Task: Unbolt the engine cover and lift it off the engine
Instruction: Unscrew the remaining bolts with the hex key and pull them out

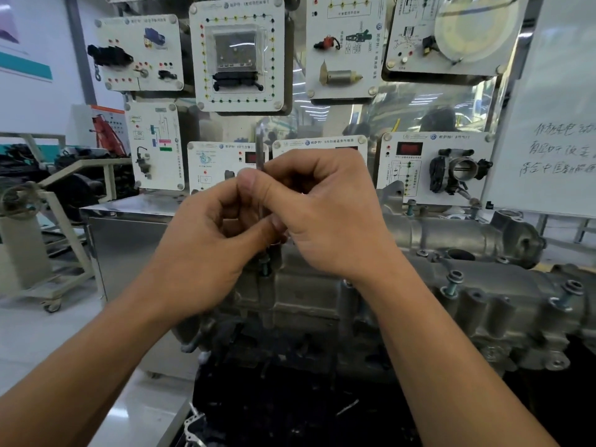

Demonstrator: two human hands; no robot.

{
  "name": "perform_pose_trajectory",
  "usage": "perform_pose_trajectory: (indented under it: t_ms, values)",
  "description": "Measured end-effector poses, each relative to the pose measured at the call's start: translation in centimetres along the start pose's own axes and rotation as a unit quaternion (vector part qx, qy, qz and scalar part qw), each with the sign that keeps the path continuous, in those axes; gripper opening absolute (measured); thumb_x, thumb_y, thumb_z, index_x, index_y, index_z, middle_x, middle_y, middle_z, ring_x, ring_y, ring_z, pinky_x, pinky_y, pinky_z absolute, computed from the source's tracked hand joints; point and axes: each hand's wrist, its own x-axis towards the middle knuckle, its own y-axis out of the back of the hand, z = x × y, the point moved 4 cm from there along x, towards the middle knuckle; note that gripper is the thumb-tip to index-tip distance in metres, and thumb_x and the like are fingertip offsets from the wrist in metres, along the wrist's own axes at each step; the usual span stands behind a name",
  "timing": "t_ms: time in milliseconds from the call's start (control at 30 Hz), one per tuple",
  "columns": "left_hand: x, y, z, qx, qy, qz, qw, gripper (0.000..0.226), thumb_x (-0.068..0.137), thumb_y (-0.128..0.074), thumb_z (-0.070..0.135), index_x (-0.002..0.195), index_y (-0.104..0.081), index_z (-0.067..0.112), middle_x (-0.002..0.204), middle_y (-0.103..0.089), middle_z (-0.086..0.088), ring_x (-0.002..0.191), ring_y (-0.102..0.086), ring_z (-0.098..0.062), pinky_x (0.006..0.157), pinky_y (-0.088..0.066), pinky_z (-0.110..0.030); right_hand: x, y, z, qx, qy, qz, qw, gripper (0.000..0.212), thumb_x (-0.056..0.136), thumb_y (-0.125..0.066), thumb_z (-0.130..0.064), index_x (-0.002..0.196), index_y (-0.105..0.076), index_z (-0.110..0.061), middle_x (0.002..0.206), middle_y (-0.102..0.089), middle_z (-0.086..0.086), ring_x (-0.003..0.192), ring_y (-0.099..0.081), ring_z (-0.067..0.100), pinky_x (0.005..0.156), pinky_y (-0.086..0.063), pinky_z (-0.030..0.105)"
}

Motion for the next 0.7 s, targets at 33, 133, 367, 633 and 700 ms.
perform_pose_trajectory:
  t_ms: [33,133,367,633,700]
  values:
    - [0.04,0.15,-0.21,-0.022,0.004,-0.023,0.999,0.039,0.076,-0.065,0.037,0.105,-0.068,0.011,0.088,-0.068,-0.021,0.08,-0.068,-0.035,0.068,-0.06,-0.041,0.02,-0.04,0.01,-0.004,-0.002,-0.006,1.0,0.014,0.087,-0.074,-0.01,0.073,-0.075,-0.007,0.057,-0.067,-0.007,0.051,-0.06,0.002,0.051,-0.047,0.019]
    - [-0.39,0.37,-0.43,-0.074,0.005,-0.082,0.994,0.028,0.086,-0.055,0.017,0.112,-0.067,0.02,0.104,-0.077,0.003,0.098,-0.072,-0.008,0.08,-0.055,-0.016,-0.02,0.05,-0.05,-0.039,-0.002,-0.023,0.999,0.02,0.093,-0.067,-0.012,0.075,-0.073,-0.006,0.058,-0.063,-0.003,0.055,-0.056,0.002,0.054,-0.046,0.02]
    - [-0.57,0.66,-0.56,-0.043,0.007,0.009,0.999,0.027,0.071,-0.069,0.025,0.085,-0.069,0.002,0.075,-0.076,-0.006,0.069,-0.075,-0.017,0.063,-0.06,-0.024,-0.08,-0.24,0.04,-0.044,0.01,-0.042,0.998,0.023,0.098,-0.057,-0.01,0.086,-0.072,0.003,0.053,-0.053,-0.011,0.051,-0.05,0.002,0.052,-0.041,0.016]
    - [0.06,0.26,-0.11,0.001,0.007,0.008,1.0,0.059,0.067,-0.072,0.04,0.105,-0.065,-0.005,0.086,-0.065,-0.032,0.079,-0.062,-0.05,0.068,-0.056,-0.055,0.07,0.08,0.09,-0.009,-0.003,0.021,1.0,0.01,0.082,-0.079,-0.011,0.073,-0.075,-0.008,0.06,-0.068,-0.006,0.054,-0.061,0.002,0.055,-0.048,0.018]
    - [0.12,0.4,-0.32,-0.048,0.021,-0.031,0.998,0.037,0.08,-0.066,0.029,0.111,-0.069,0.009,0.098,-0.074,-0.019,0.09,-0.071,-0.036,0.075,-0.061,-0.041,0.09,0.11,0.09,-0.006,0.0,0.014,1.0,0.009,0.085,-0.076,-0.01,0.077,-0.076,-0.007,0.063,-0.07,-0.001,0.058,-0.064,0.005,0.057,-0.053,0.023]
